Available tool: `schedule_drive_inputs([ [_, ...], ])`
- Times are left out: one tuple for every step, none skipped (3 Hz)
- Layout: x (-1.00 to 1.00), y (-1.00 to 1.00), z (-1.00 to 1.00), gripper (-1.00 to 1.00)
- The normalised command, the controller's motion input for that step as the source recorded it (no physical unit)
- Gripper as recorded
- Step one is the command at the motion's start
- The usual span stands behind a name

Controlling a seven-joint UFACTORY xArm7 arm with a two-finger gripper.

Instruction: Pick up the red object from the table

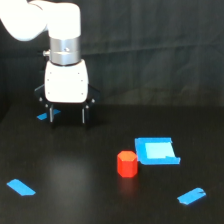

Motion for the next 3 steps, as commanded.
schedule_drive_inputs([
  [0.98,-0.75,-0.37,0.96],
  [0.96,-0.73,-0.13,1.00],
  [0.93,-0.72,-0.17,1.00],
])
